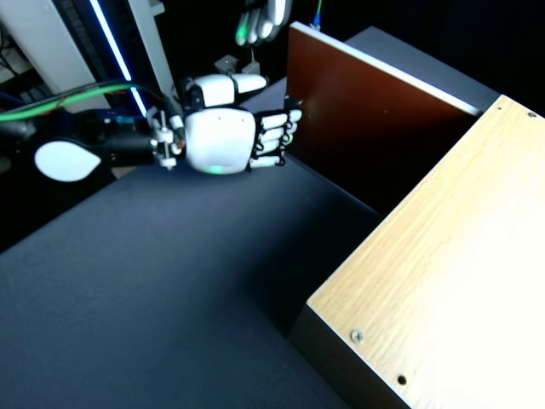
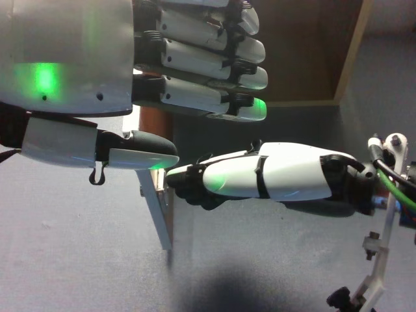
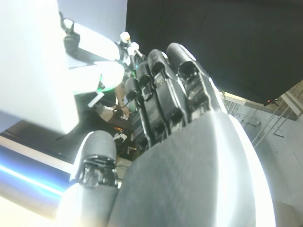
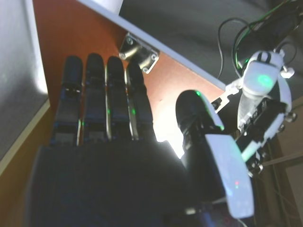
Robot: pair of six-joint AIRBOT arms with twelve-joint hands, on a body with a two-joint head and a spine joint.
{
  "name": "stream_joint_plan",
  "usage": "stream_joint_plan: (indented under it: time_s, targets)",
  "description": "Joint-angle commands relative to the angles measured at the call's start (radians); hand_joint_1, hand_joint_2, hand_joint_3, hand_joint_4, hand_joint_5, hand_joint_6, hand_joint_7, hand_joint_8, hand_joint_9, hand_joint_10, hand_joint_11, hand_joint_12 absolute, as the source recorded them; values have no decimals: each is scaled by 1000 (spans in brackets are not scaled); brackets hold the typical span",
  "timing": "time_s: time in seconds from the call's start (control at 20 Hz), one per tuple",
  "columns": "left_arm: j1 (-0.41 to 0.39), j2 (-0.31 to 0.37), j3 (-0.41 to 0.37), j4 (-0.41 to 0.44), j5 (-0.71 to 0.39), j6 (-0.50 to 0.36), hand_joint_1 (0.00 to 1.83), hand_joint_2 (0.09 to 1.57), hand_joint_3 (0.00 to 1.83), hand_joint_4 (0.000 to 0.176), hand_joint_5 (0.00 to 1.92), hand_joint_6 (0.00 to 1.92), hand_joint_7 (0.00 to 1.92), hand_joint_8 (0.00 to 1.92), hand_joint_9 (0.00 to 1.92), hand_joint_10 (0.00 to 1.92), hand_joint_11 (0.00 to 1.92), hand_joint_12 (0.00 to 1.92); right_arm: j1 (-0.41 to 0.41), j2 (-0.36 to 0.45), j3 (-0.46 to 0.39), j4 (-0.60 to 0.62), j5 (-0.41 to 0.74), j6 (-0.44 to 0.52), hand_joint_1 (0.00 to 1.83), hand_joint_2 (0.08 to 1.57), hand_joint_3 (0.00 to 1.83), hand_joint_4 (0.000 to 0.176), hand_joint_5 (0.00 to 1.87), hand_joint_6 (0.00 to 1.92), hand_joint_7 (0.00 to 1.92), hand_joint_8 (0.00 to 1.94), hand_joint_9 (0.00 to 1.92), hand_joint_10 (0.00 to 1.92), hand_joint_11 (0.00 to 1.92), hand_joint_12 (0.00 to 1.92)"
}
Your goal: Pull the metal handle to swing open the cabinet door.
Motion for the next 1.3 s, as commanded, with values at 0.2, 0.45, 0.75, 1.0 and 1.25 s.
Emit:
stream_joint_plan:
  time_s: [0.2,0.45,0.75,1.0,1.25]
  targets:
    - [-8,6,0,-98,-25,9,0,1571,65,0,449,0,448,0,418,1,56,790,15,-30,-1,23,117,0,105,1571,63,0,384,2,386,2,355,2,0,927]
    - [-8,6,0,-98,-25,9,0,1571,69,0,449,0,446,0,418,1,59,795,15,-58,-4,22,117,-22,107,1571,54,0,390,4,390,2,360,2,0,939]
    - [-8,6,0,-98,-25,9,0,1571,63,0,455,4,452,4,425,4,64,805,31,-83,-19,148,120,-159,103,1571,55,0,391,2,397,3,365,3,0,939]
    - [-8,6,0,-98,-25,9,0,1571,60,0,450,1,448,0,419,1,57,807,32,-98,-22,167,121,-186,105,1571,59,0,392,2,390,0,359,0,0,936]
    - [-8,6,0,-98,-25,9,0,1571,62,0,448,0,449,1,423,2,57,811,32,-76,-21,166,121,-187,110,1571,57,0,387,1,390,0,360,0,0,932]
